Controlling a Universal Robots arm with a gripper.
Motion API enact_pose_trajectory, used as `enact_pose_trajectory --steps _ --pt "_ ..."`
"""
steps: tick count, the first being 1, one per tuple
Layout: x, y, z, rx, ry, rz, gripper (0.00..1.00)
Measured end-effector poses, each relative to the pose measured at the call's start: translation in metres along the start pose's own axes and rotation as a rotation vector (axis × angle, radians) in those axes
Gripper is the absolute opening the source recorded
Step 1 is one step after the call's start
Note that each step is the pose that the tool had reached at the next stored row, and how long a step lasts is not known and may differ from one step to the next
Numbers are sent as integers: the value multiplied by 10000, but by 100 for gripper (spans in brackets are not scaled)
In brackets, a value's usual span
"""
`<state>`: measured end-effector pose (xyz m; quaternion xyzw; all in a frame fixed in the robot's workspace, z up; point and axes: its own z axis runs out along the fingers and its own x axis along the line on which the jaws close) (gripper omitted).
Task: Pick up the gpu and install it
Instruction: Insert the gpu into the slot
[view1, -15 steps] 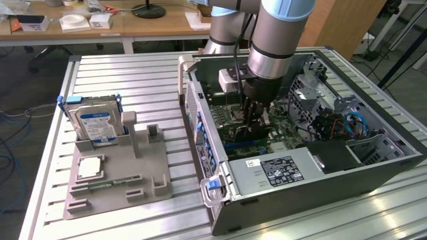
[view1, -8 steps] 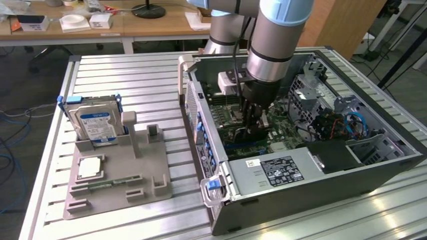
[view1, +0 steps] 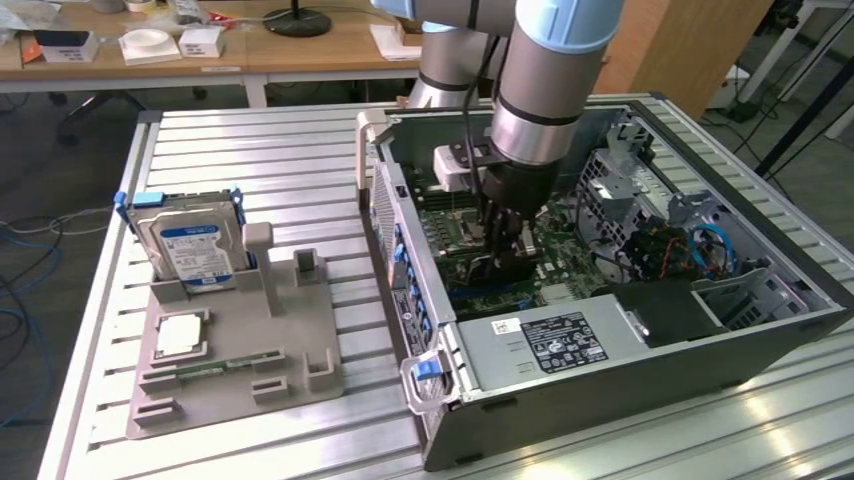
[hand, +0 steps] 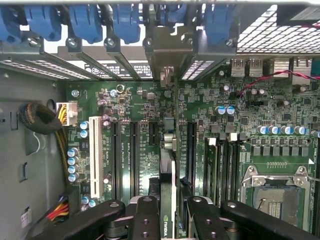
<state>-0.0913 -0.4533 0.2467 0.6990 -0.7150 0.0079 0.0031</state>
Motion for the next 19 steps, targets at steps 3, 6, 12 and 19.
enact_pose_trajectory --steps 3,6,12,19 --pt "-1 6 23 4 -8 2 26" --pt "-1 7 27 6 -13 3 26" --pt "-1 8 27 4 -14 5 26" --pt "-3 8 15 7 -21 6 26"
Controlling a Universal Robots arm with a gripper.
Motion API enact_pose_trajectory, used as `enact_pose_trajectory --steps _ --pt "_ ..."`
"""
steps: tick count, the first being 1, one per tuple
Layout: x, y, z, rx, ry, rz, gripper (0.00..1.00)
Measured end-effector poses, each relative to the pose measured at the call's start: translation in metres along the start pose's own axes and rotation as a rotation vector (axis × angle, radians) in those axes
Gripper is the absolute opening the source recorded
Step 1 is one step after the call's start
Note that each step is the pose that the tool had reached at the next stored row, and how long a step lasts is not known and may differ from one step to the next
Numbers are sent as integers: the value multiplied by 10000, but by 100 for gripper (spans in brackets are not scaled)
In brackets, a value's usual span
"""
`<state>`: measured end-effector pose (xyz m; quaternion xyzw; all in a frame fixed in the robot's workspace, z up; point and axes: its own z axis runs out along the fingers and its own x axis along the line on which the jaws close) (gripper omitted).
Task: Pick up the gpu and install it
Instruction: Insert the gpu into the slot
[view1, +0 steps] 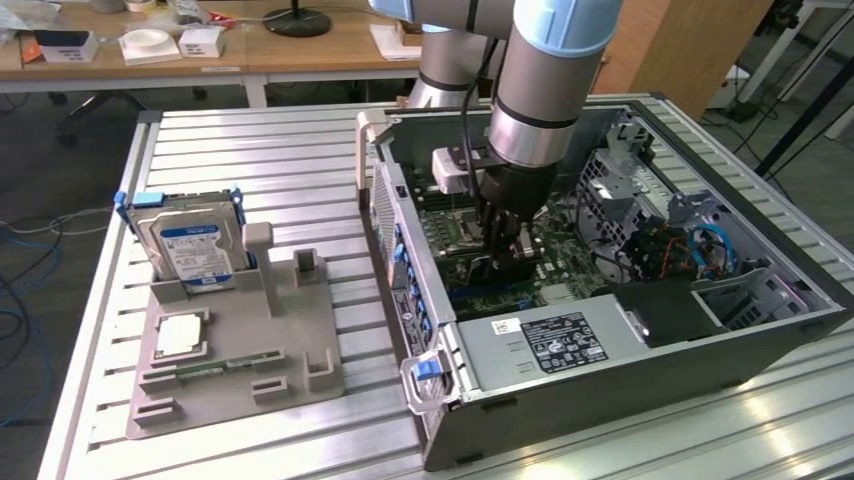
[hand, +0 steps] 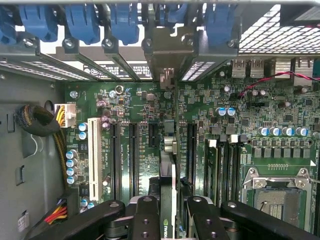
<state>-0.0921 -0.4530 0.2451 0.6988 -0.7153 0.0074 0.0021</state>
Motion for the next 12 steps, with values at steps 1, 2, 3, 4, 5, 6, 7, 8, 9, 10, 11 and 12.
enact_pose_trajectory --steps 1,2,3,4,5,6,7,8,9,10,11,12 --pt "-1 0 -9 3 -5 -1 26" --pt "-2 -1 -17 3 -8 0 26" --pt "-3 -3 -21 1 -3 1 26" --pt "-2 -10 -24 -4 3 3 26" --pt "-2 -18 -23 -5 4 3 26" --pt "-1 -25 -24 -5 7 1 26" --pt "-2 -39 -25 -10 8 1 26" --pt "-2 -57 -27 -14 14 4 26" --pt "-2 -68 -25 -5 9 2 26" --pt "-3 -69 -20 1 0 0 26" --pt "-3 -69 -18 -3 0 -1 26" --pt "-2 -68 -18 -3 0 -1 26"
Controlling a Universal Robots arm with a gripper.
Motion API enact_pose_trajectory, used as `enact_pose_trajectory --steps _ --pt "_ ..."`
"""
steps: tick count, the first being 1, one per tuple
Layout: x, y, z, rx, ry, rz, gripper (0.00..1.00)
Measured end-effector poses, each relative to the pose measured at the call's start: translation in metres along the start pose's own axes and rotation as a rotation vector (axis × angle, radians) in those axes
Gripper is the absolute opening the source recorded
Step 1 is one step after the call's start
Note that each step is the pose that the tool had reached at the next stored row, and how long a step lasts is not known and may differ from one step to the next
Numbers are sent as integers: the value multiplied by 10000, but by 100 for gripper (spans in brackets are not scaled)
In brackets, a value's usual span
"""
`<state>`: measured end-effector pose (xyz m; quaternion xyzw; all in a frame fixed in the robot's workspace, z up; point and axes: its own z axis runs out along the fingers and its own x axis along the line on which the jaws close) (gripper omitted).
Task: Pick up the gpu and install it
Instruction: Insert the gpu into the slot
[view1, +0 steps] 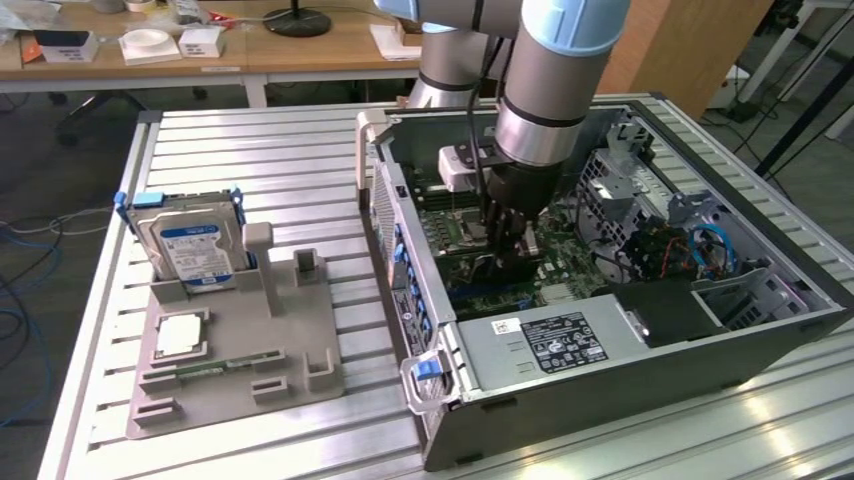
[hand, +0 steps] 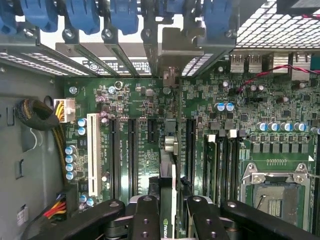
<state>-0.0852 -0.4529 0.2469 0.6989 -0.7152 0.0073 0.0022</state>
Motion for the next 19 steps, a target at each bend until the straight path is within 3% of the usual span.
enact_pose_trajectory --steps 6,19 --pt "5 53 2 17 -3 1 26" --pt "5 55 -5 22 -6 0 26"
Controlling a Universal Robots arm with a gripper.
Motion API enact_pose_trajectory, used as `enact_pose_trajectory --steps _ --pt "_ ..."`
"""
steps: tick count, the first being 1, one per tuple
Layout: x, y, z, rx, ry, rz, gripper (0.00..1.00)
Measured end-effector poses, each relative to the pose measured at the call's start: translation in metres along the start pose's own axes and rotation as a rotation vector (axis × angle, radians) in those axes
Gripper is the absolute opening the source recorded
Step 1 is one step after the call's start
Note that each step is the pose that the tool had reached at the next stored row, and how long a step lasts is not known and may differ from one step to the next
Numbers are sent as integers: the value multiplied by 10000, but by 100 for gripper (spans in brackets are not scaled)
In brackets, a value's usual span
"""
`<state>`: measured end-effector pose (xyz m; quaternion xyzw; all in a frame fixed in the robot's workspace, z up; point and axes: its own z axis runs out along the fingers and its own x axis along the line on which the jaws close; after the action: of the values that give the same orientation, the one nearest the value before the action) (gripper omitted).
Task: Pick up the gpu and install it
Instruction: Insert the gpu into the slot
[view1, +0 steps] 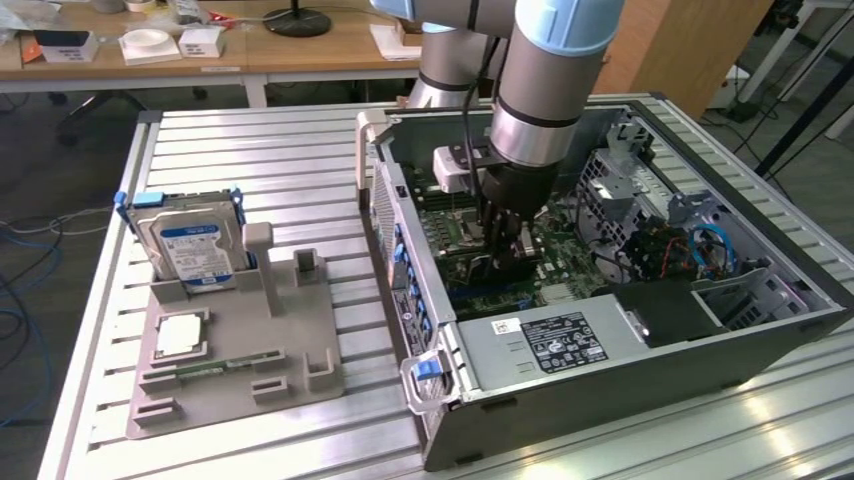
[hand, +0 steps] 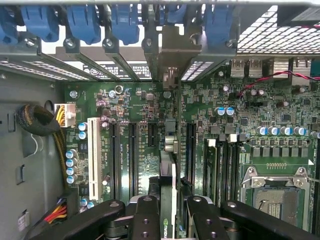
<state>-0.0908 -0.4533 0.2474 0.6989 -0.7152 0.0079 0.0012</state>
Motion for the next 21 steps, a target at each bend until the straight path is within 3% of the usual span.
enact_pose_trajectory --steps 9,21 --pt "0 -18 -1 -1 2 -1 26" --pt "6 -6 68 -2 7 -5 26"
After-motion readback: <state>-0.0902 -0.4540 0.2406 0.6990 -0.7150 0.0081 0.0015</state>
